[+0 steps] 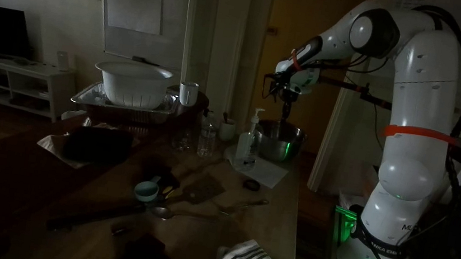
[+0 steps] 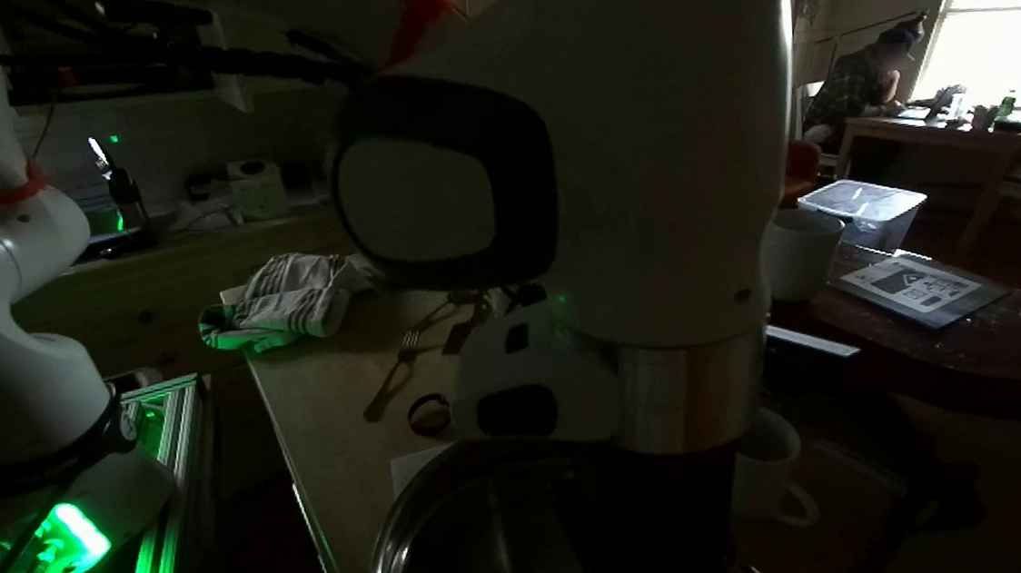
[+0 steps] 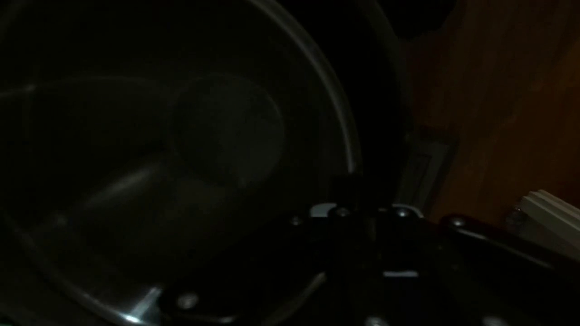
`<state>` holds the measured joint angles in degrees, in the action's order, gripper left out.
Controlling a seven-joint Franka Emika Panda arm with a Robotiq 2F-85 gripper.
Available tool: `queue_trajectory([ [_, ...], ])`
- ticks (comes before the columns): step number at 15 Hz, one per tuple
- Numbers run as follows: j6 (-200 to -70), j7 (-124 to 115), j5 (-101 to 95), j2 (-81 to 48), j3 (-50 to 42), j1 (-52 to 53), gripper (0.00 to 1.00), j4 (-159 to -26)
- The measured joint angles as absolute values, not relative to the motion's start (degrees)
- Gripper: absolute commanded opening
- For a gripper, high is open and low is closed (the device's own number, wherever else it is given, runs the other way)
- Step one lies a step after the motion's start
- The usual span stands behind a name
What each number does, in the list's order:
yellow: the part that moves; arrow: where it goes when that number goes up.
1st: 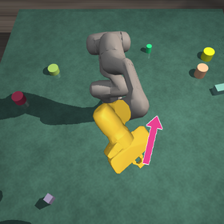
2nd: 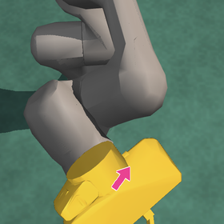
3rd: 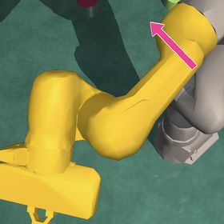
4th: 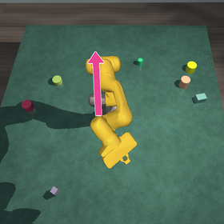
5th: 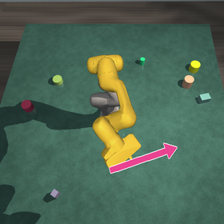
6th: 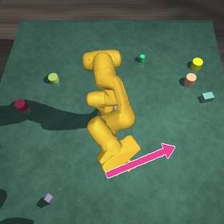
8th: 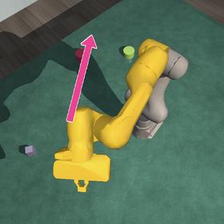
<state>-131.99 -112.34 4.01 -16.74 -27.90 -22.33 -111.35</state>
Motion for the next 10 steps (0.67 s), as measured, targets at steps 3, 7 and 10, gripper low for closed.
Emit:
queue_trajectory([
  [3,-126.63,-112.29,4.01,-15.23,-28.01,-22.97,0.03,-109.15],
  [7,-123.29,-112.29,3.84,-14.55,-27.91,-23.13,0.03,-107.93],
  [10,-123.12,-112.29,3.59,-14.66,-27.54,-23.12,0.37,-108.09],
])
